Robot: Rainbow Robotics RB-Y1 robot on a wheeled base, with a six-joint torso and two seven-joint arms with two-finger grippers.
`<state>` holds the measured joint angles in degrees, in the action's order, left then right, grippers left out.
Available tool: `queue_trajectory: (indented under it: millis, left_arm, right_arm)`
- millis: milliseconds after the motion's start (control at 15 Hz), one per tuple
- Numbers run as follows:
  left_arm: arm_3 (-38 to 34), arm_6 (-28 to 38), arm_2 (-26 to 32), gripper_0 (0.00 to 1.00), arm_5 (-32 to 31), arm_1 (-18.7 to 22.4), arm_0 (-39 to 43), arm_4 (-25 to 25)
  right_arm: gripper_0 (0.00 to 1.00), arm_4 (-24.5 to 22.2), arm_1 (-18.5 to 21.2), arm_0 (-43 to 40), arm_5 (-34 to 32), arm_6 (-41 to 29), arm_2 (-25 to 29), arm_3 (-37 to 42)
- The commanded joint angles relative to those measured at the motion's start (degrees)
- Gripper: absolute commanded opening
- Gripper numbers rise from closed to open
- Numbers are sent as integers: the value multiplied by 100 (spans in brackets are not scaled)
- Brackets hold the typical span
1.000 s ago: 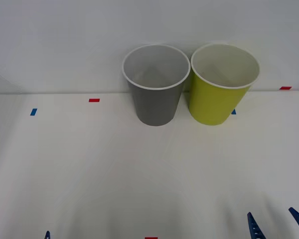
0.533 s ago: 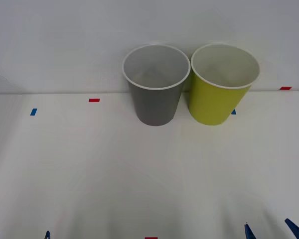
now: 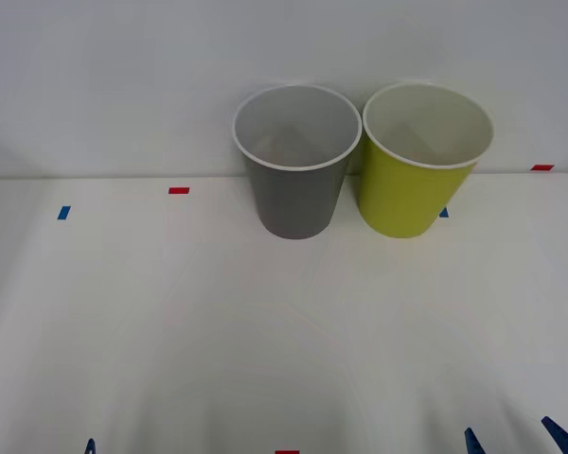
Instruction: Put cans in the gray bin and PET bottles in the light green bin.
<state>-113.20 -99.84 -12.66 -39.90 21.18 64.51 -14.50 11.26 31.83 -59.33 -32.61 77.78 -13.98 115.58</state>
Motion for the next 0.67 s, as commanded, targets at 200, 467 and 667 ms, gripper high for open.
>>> queue_trajectory:
  millis: [200,467,667]
  left_arm:
    - [0,0,0,100,0,0,0,0]
    - [0,0,0,100,0,0,0,0]
    - [0,0,0,100,0,0,0,0]
  right_arm:
    - [100,-1,-1,0,1,0,0,0]
    - [100,-1,-1,0,1,0,0,0]
    - [100,-1,-1,0,1,0,0,0]
